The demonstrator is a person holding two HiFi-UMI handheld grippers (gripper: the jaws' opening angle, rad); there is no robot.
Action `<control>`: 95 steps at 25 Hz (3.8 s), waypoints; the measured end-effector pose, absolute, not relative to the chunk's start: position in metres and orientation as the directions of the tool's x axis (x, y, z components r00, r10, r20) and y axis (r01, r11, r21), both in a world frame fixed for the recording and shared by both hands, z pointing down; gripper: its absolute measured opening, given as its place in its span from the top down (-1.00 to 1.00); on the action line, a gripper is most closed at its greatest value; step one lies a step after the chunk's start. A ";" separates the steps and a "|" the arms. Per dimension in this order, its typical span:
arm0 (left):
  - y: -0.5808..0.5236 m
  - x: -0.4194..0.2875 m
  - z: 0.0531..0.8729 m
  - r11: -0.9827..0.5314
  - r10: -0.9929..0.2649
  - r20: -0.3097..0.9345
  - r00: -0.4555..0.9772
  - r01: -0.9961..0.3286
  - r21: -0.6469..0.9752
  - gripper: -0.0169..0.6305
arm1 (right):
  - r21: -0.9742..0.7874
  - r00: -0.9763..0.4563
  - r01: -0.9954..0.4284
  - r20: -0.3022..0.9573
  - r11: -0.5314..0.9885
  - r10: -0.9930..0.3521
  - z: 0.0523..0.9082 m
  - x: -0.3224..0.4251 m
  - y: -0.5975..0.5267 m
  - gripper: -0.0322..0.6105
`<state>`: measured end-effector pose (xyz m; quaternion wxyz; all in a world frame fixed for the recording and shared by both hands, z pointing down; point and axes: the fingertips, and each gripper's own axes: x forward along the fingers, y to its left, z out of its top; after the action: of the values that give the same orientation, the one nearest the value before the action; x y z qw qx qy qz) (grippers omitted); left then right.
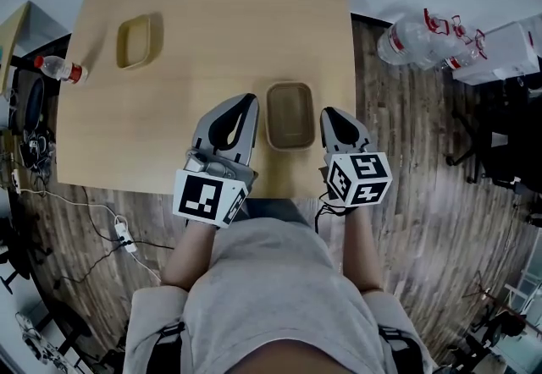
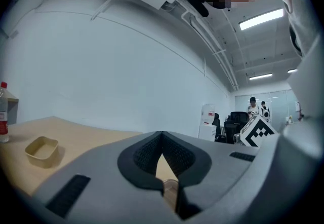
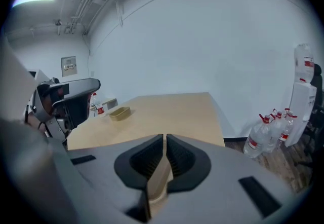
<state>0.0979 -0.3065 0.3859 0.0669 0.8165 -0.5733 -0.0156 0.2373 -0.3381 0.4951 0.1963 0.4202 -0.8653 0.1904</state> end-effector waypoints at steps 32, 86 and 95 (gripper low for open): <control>-0.324 0.076 0.407 -0.260 -0.956 0.109 0.274 -0.957 0.131 0.90 | -0.377 -0.603 -0.778 0.670 0.502 -0.432 0.594 0.232 -0.352 0.76; -0.280 0.068 0.354 -0.738 -0.671 0.011 0.741 -0.670 0.083 0.90 | -0.256 -0.172 -0.963 0.361 0.080 -0.917 0.428 0.224 -0.245 0.83; -0.261 0.076 0.342 -0.801 -0.597 -0.016 0.802 -0.595 0.062 0.90 | -0.242 -0.079 -0.970 0.287 0.008 -0.955 0.398 0.227 -0.213 0.83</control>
<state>0.0758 -0.2613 0.3416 0.0267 0.9488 -0.3141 -0.0175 0.2268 -0.2134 0.3982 0.0206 0.6782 -0.7096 0.1902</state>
